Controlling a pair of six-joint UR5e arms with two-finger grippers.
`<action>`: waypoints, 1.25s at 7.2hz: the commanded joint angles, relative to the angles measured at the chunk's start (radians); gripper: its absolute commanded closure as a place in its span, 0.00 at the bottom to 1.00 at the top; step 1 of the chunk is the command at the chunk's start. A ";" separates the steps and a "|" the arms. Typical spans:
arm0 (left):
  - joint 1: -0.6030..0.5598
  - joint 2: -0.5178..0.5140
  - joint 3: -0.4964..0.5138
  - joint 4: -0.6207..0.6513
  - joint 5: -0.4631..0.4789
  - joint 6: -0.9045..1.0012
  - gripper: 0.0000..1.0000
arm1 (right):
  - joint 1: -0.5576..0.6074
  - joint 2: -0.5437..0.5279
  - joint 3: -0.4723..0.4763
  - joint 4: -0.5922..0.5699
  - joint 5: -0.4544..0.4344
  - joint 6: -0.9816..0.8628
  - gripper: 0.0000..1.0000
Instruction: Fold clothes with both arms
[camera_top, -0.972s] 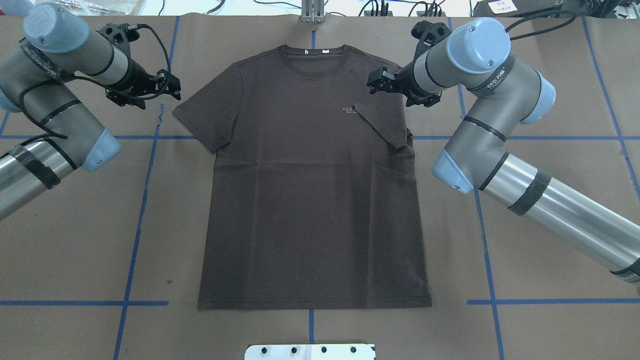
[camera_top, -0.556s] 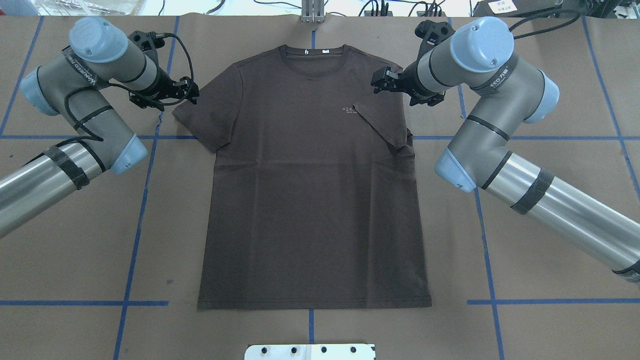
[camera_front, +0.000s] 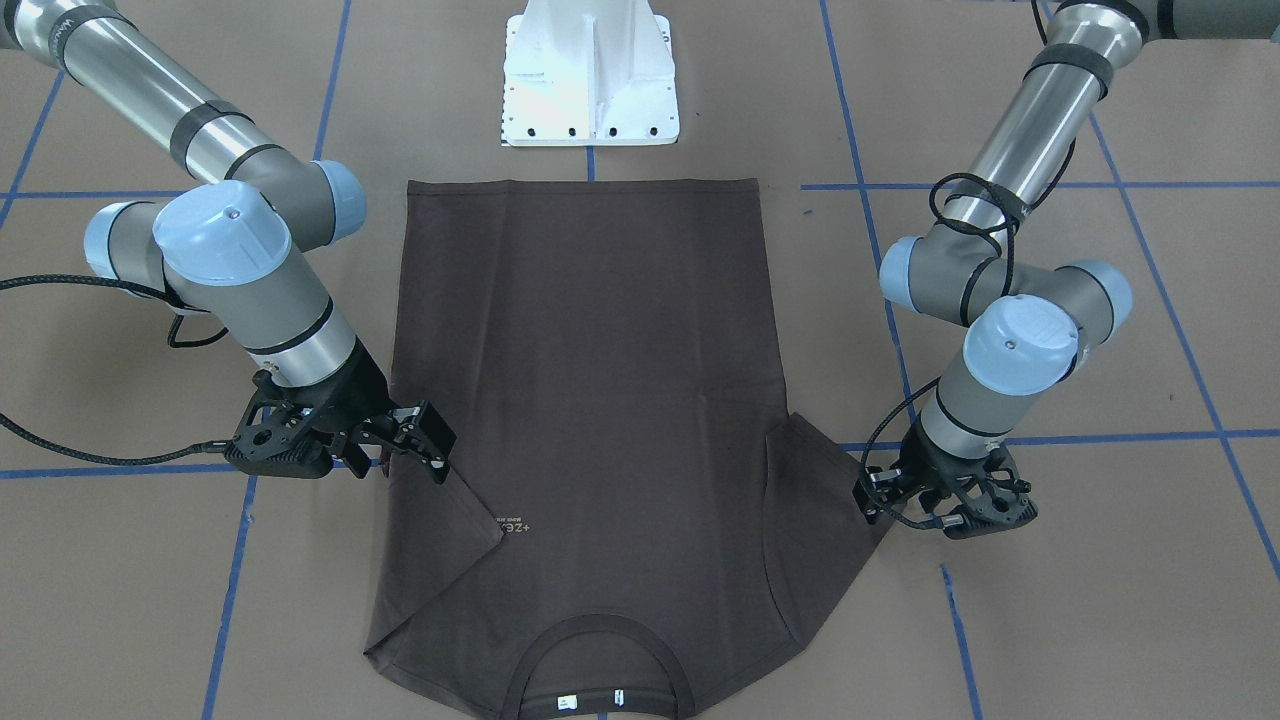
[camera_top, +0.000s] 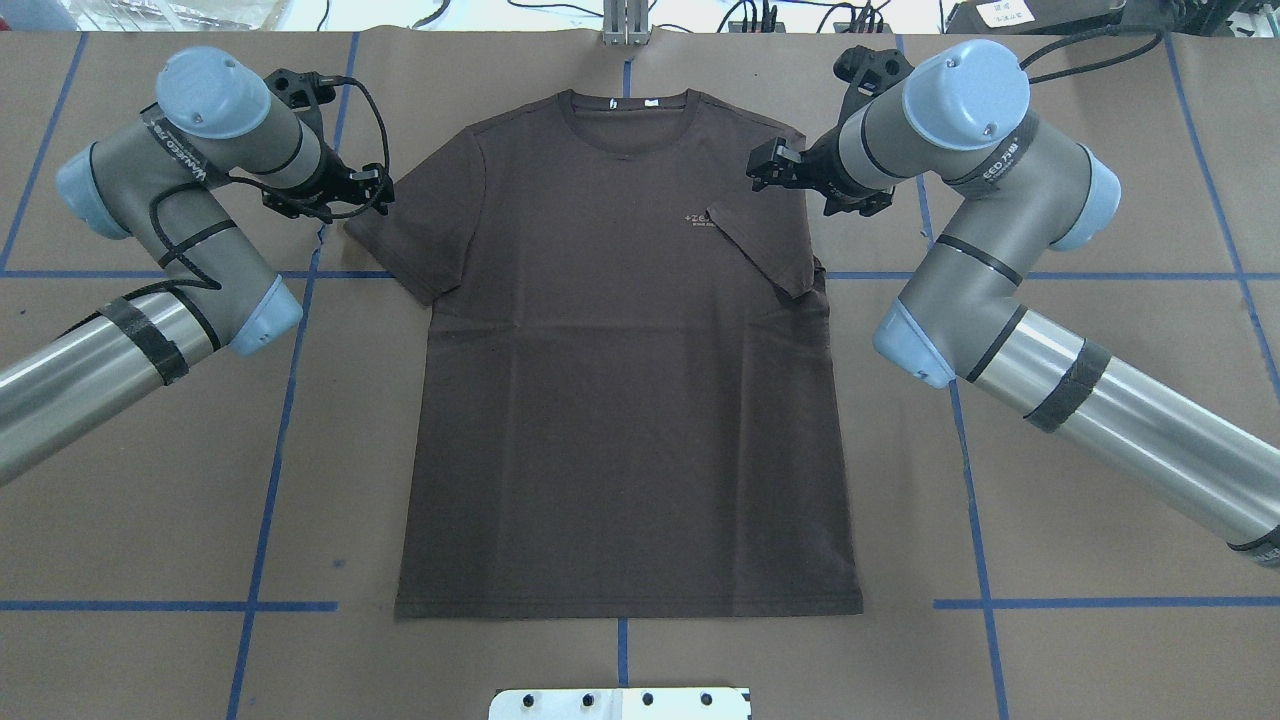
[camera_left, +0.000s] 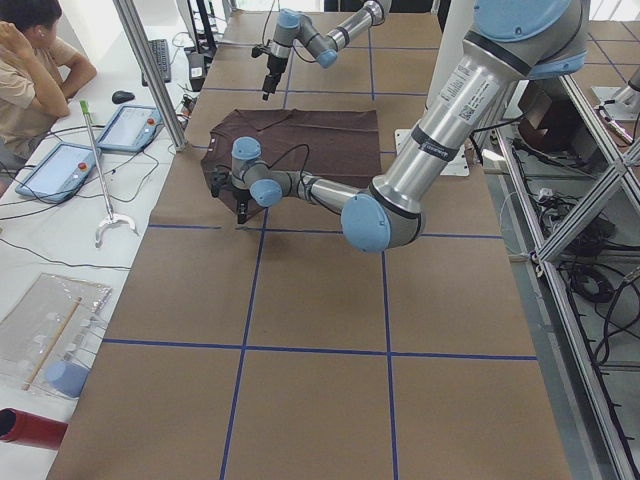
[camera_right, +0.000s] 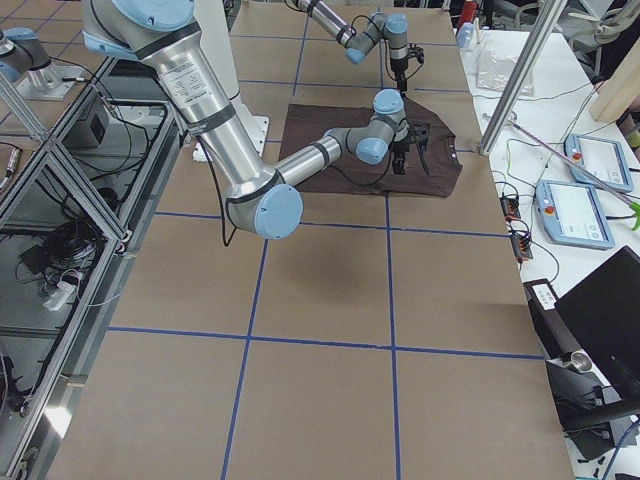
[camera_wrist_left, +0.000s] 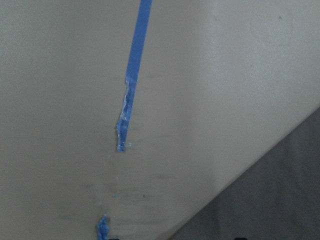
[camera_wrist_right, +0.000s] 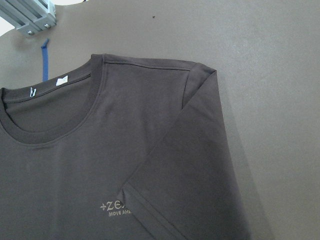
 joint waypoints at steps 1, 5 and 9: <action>0.005 0.003 0.002 0.001 0.000 0.005 0.42 | -0.002 -0.001 0.000 0.001 -0.001 0.000 0.00; 0.006 -0.014 -0.012 0.004 -0.007 0.000 1.00 | -0.007 -0.004 -0.001 0.001 -0.003 0.001 0.00; 0.024 -0.149 -0.012 0.008 -0.007 -0.041 1.00 | -0.008 -0.011 -0.001 0.008 -0.003 0.000 0.00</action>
